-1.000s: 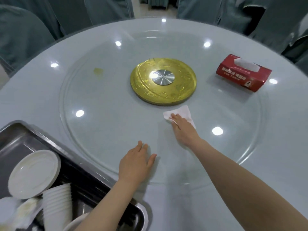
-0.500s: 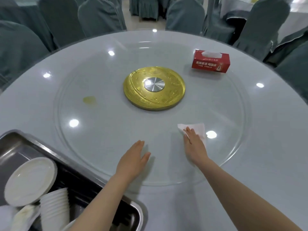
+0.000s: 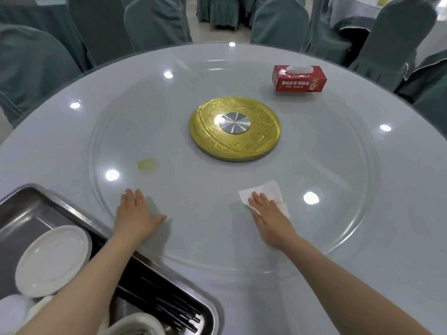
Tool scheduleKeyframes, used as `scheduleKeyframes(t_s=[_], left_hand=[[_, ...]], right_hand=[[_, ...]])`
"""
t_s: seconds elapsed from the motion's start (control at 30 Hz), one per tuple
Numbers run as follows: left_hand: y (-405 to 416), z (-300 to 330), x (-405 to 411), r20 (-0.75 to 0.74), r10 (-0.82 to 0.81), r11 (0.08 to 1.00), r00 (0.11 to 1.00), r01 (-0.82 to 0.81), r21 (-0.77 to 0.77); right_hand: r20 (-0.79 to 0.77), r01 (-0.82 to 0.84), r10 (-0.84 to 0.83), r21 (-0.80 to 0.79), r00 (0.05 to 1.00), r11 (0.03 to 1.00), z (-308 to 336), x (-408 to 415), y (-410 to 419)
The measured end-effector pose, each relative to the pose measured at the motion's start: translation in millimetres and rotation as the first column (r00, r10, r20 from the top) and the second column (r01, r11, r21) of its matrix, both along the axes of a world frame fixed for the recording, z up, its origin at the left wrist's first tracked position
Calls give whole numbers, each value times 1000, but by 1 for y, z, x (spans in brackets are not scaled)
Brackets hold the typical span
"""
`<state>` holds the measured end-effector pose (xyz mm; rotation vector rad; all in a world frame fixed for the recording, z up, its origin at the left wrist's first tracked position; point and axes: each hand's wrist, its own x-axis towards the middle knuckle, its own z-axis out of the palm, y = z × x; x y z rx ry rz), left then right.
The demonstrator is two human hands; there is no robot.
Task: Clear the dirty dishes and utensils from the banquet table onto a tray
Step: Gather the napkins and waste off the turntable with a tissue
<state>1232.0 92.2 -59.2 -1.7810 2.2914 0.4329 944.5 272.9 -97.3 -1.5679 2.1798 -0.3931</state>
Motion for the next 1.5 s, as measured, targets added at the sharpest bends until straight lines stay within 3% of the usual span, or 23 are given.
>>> scheduleKeyframes(t_s=[0.2, 0.33, 0.4, 0.6, 0.77, 1.07, 1.17, 1.37, 1.5], left_hand=[[1, 4, -4, 111, 24, 993, 993, -37, 114], [24, 9, -27, 217, -84, 988, 972, 54, 144], [36, 10, -34, 218, -109, 983, 970, 73, 167], [82, 18, -61, 277, -166, 981, 946, 131, 142], [116, 17, -77, 240, -245, 968, 939, 221, 123], [110, 21, -53, 17, -364, 913, 931, 361, -191], [95, 15, -36, 9, -311, 928, 950, 306, -214], [65, 5, -14, 65, -160, 987, 985, 162, -20], [52, 2, -2, 89, -140, 990, 986, 138, 32]], right_hand=[[31, 109, -109, 1, 994, 994, 0, -25, 11], [126, 334, -324, -66, 938, 940, 4, -25, 10], [128, 366, -357, -57, 925, 929, 7, -17, 10], [-28, 161, -162, -21, 986, 987, 3, 37, 7], [-33, 6, -6, -13, 999, 1000, 3, 68, 1], [38, 54, -52, -48, 998, 997, 6, 8, 35], [53, 123, -121, -38, 991, 992, 7, -10, 41], [121, 426, -417, -62, 901, 903, 11, -11, 34], [62, 480, -477, -37, 877, 877, 12, -11, 21]])
